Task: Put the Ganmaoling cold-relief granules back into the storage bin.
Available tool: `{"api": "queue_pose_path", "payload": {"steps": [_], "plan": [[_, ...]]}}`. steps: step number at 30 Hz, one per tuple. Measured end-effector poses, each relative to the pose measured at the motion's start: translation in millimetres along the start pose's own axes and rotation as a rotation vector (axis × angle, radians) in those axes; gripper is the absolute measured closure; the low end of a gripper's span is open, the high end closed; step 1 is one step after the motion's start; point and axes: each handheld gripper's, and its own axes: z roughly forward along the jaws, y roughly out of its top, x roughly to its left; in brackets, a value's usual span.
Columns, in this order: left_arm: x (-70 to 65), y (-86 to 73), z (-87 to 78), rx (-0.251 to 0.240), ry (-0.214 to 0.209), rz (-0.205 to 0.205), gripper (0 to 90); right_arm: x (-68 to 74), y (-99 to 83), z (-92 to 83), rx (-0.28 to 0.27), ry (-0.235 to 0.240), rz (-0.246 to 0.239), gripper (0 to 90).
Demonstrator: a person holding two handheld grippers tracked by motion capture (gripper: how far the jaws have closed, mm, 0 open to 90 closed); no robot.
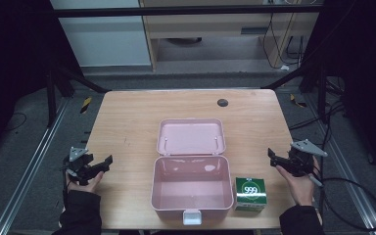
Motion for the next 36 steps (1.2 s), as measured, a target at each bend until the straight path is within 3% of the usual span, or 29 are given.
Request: {"api": "queue_pose_path", "payload": {"steps": [5, 9, 15, 25, 36], "plan": [[-3.6, -1.9, 1.2, 0.007, -0.002, 0.028, 21.7, 1.0, 12.9, -14.8, -0.048, 0.015, -0.012, 13.5], [-4.8, -2.7, 1.7, 0.015, -0.004, 0.039, 21.9, 3.1, 22.4, -21.4, -0.055, 0.030, -0.033, 13.4], [-4.2, -3.4, 1.8, 0.032, -0.002, 0.050, 22.0, 7.5, 43.1, -30.4, -0.028, 0.116, -0.106, 12.2], [-5.7, -5.1, 3.4, 0.053, -0.004, 0.068, 21.9, 11.4, 63.8, -42.6, -0.003, 0.201, -0.192, 10.3], [-7.1, -6.4, 4.7, 0.068, -0.009, 0.083, 21.9, 22.3, 84.1, -61.4, 0.059, 0.291, -0.351, 8.0]]}}
